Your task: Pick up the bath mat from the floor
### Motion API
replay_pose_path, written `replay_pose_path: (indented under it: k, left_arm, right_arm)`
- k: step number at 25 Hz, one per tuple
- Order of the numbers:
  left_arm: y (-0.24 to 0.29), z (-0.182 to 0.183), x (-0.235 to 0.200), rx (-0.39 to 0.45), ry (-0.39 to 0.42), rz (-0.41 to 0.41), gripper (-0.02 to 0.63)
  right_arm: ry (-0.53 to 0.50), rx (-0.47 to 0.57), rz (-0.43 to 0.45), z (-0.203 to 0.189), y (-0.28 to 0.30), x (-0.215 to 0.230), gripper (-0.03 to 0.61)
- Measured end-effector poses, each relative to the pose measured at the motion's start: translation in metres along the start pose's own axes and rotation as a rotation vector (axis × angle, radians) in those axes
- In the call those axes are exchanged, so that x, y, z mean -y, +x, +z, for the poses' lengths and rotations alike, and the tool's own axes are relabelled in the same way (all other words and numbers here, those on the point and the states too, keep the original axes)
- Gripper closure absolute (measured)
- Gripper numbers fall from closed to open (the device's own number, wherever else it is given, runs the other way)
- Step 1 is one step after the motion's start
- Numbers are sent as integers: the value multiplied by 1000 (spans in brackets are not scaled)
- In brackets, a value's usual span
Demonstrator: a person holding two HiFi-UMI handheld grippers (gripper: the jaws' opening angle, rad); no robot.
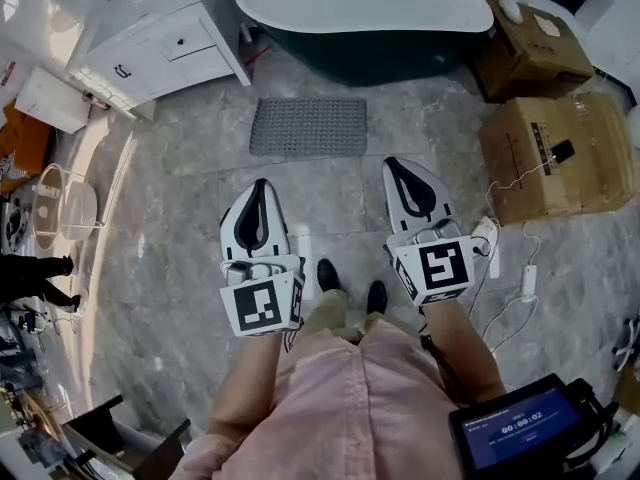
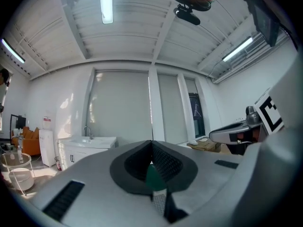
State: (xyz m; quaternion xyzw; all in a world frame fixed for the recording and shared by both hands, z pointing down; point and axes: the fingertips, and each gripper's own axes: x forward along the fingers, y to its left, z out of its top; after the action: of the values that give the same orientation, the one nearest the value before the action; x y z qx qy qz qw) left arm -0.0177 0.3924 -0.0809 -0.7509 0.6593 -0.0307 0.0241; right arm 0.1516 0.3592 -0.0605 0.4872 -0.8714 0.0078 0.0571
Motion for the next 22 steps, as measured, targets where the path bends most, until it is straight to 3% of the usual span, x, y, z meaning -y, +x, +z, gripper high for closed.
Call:
replay_pose_path:
  k: [11, 22]
  left_arm:
    - [53, 14, -62, 28, -12, -42, 589]
    - [88, 1, -80, 14, -41, -66, 589]
  right_arm:
    - [-36, 23, -27, 35, 73, -19, 560]
    - [-40, 8, -67, 37, 101, -8, 560]
